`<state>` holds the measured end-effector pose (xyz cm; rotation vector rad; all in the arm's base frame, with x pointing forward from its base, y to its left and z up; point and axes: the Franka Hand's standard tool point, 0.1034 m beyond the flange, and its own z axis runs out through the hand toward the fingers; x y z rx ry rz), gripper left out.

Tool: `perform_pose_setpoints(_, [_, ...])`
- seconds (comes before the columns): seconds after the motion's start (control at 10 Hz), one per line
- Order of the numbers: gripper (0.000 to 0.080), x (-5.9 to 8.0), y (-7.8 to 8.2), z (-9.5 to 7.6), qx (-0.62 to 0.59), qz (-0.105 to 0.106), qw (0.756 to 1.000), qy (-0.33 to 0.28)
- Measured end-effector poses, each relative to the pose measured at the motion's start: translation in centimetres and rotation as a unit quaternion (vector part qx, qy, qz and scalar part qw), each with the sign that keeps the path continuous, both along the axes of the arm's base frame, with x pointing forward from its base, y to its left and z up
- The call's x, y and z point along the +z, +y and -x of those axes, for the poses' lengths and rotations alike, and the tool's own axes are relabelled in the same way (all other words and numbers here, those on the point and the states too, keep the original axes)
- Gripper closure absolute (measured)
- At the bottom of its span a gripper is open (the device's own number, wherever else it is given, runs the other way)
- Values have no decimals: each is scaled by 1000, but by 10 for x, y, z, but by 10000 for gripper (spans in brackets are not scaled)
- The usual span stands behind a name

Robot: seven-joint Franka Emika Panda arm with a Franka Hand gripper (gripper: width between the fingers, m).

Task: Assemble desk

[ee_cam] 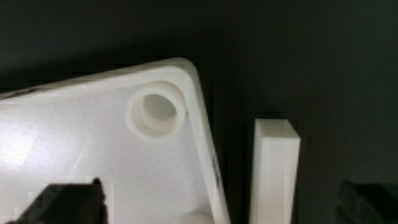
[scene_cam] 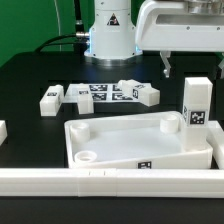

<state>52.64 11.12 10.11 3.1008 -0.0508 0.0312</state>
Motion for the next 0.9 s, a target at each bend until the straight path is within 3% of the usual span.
perform_pose_setpoints(0.2, [151, -17, -6, 37, 77, 10, 997, 9])
perform_pose_setpoints(0.3, [151, -21, -10, 47, 117, 18, 993, 18])
perform_pose_setpoints(0.5, [151, -25, -16, 55, 181, 29, 982, 40])
perform_pose_setpoints(0.9, [151, -28, -16, 58, 193, 36, 979, 52])
